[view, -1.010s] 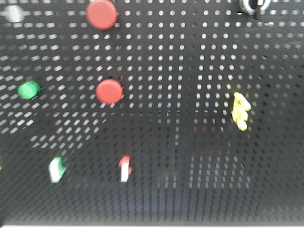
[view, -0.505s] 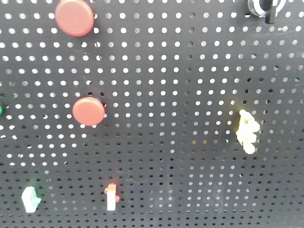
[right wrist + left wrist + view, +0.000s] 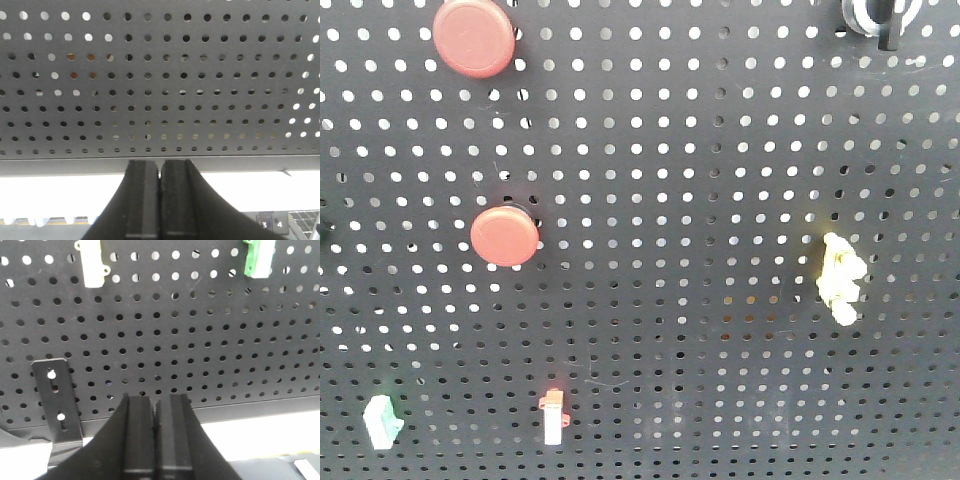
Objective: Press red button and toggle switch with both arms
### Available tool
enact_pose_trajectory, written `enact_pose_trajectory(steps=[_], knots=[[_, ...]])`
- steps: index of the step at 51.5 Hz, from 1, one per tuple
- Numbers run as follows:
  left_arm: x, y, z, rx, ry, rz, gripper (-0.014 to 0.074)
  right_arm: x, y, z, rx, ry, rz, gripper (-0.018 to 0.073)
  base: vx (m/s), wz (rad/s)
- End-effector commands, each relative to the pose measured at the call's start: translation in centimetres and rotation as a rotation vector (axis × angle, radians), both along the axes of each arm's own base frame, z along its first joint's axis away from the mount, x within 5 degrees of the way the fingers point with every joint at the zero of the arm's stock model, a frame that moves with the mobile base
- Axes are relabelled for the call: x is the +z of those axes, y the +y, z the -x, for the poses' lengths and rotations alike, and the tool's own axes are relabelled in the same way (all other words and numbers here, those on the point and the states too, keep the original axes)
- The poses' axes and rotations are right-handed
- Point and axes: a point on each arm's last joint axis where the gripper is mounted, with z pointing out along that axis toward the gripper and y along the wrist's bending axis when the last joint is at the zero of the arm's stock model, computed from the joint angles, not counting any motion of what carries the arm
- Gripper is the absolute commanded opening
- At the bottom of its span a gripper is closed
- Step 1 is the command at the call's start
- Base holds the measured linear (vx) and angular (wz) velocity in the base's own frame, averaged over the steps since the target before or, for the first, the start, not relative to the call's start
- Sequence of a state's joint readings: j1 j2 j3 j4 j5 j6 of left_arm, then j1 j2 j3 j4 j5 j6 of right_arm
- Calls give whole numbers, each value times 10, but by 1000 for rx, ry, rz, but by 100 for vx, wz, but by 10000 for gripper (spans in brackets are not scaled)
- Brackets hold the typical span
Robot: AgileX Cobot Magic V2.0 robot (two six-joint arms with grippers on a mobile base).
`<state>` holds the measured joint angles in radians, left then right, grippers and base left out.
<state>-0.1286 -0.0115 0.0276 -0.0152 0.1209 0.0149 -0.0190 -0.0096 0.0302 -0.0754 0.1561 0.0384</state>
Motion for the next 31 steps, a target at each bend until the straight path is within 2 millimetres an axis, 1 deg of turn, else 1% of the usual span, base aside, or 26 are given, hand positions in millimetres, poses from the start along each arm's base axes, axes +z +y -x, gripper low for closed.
enact_pose_trajectory(steps=[1, 4, 9, 12, 13, 14, 15, 16, 17, 18, 19, 20, 21, 22, 26, 27, 28, 30, 31], knots=[[-1, 0, 0, 1, -78, 20, 2, 9, 1, 1, 12, -135, 21, -3, 0, 0], [2, 0, 0, 1, -90, 46, 2, 14, 1, 1, 15, -184, 23, -3, 0, 0], [9, 1, 1, -1, -130, 277, 2, 32, 3, 4, 29, -360, -3, -3, 0, 0], [17, 2, 2, -4, -179, 429, 2, 47, 3, 8, 42, -468, -38, -3, 0, 0], [59, 3, 10, -25, -279, 373, 2, 99, 3, 22, 47, -557, -75, -3, 0, 0], [65, 2, 11, -26, -284, 354, 2, 111, 3, 25, 47, -569, -74, -3, 0, 0], [79, 2, 14, -27, -299, 310, 2, 118, 3, 25, 44, -559, -74, -3, 0, 0], [91, 2, 17, -28, -317, 281, 2, 129, 3, 27, 41, -559, -66, -3, 0, 0], [97, 2, 16, -25, -300, 249, 2, 141, 3, 29, 39, -563, -57, -3, 0, 0], [105, 2, 17, -24, -297, 227, 2, 149, 2, 29, 35, -552, -48, -3, 0, -1], [117, 2, 17, -22, -288, 194, 2, 156, 2, 29, 32, -547, -41, -3, 0, -1], [125, 2, 17, -20, -283, 171, 2, 169, 2, 32, 29, -558, -34, -3, 0, -1], [136, 1, 16, -17, -270, 138, 2, 175, 2, 29, 24, -533, -22, -3, 0, -1], [144, 1, 15, -15, -262, 116, 2, 186, 2, 28, 20, -522, -14, -3, 0, -1], [187, 0, 7, -11, -217, 12, 2, 219, 1, 22, 9, -484, 3, -3, 0, 0], [193, -1, 2, -12, -192, -5, 2, 229, 1, 20, 8, -480, 5, -3, 0, 0], [201, -1, -1, -12, -181, -19, 2, 234, 1, 18, 6, -468, 4, -3, 0, 0], [222, -2, -4, -15, -160, -43, 2, 246, 0, 13, 5, -455, 0, -3, 0, 0], [228, -3, -10, -17, -140, -51, 2, 253, 0, 11, 4, -452, -3, -3, 0, 0]])
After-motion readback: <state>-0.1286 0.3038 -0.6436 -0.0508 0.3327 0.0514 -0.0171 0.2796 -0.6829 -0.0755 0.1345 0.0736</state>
